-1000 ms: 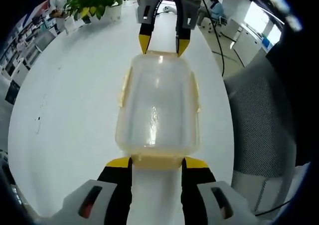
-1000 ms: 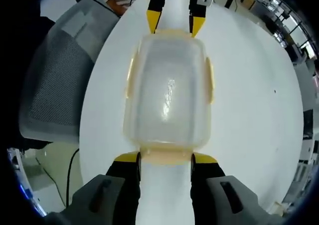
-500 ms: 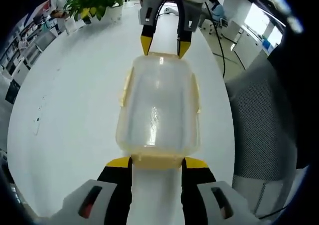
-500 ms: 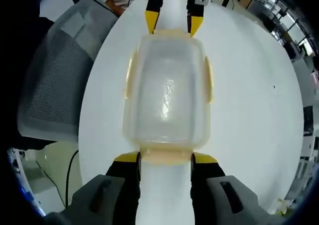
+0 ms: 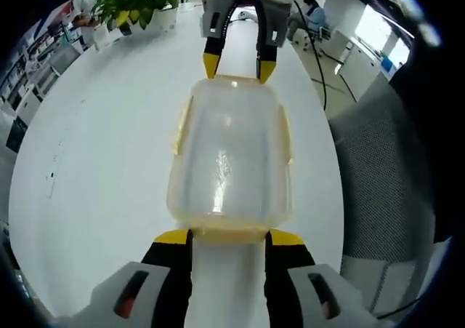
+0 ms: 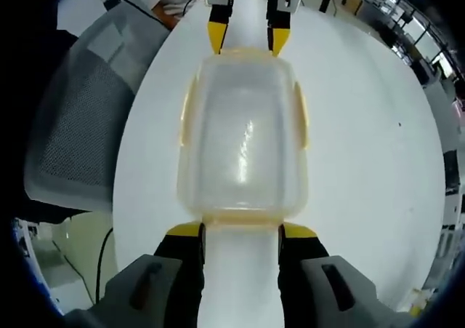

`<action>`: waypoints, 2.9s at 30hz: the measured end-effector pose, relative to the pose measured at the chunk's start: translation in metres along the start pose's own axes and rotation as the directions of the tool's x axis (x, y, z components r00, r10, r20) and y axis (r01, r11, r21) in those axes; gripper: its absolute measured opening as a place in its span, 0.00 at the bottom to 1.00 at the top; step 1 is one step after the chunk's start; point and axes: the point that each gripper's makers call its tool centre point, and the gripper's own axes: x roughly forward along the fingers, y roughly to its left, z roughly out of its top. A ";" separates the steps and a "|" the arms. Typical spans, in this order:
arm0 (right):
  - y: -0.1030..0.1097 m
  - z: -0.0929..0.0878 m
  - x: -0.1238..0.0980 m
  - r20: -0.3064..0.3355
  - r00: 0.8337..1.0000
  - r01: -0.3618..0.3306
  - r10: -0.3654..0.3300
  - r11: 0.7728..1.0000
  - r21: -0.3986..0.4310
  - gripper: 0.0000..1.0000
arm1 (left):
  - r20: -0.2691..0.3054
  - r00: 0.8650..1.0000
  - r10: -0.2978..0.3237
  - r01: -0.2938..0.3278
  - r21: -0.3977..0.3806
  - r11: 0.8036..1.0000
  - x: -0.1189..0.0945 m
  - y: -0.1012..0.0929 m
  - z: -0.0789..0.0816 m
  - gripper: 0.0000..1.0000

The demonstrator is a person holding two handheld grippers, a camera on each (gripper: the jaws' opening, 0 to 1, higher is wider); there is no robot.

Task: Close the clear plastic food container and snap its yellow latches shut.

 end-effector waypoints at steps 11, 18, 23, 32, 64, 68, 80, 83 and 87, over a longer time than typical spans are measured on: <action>-0.002 0.002 0.002 0.017 1.000 0.016 -0.016 1.000 -0.006 0.37 | -0.034 0.999 0.020 -0.018 0.044 0.999 0.001 0.000 -0.001 0.34; -0.002 0.004 0.003 0.019 1.000 0.015 -0.015 1.000 0.001 0.38 | -0.036 0.999 0.026 -0.025 0.037 0.999 0.001 0.001 -0.004 0.34; -0.002 0.003 0.003 0.022 1.000 0.006 -0.006 1.000 0.020 0.38 | -0.037 0.999 0.025 -0.024 0.035 0.999 0.001 0.001 -0.004 0.34; -0.003 -0.004 -0.008 0.083 0.996 0.003 -0.016 0.987 0.163 0.39 | -0.008 0.999 0.044 -0.045 -0.092 0.995 -0.009 0.003 -0.022 0.36; 0.002 0.018 -0.014 0.373 0.876 -0.115 -0.306 0.619 0.777 0.31 | 0.358 0.873 0.332 0.176 -0.865 0.471 -0.020 0.003 0.000 0.27; 0.002 0.021 -0.013 0.391 0.868 -0.148 -0.306 0.591 0.793 0.26 | 0.356 0.882 0.308 0.186 -0.864 0.468 -0.010 -0.002 0.002 0.25; 0.003 0.017 -0.012 0.403 0.856 -0.162 -0.323 0.574 0.803 0.24 | 0.327 0.882 0.340 0.138 -0.868 0.477 -0.007 -0.002 -0.002 0.20; 0.004 0.018 -0.012 0.410 0.853 -0.180 -0.323 0.555 0.812 0.23 | 0.324 0.883 0.339 0.134 -0.867 0.479 -0.007 -0.001 -0.001 0.19; 0.003 0.019 -0.012 0.404 0.862 -0.176 -0.307 0.565 0.806 0.22 | 0.320 0.886 0.335 0.127 -0.864 0.487 -0.006 -0.001 0.000 0.20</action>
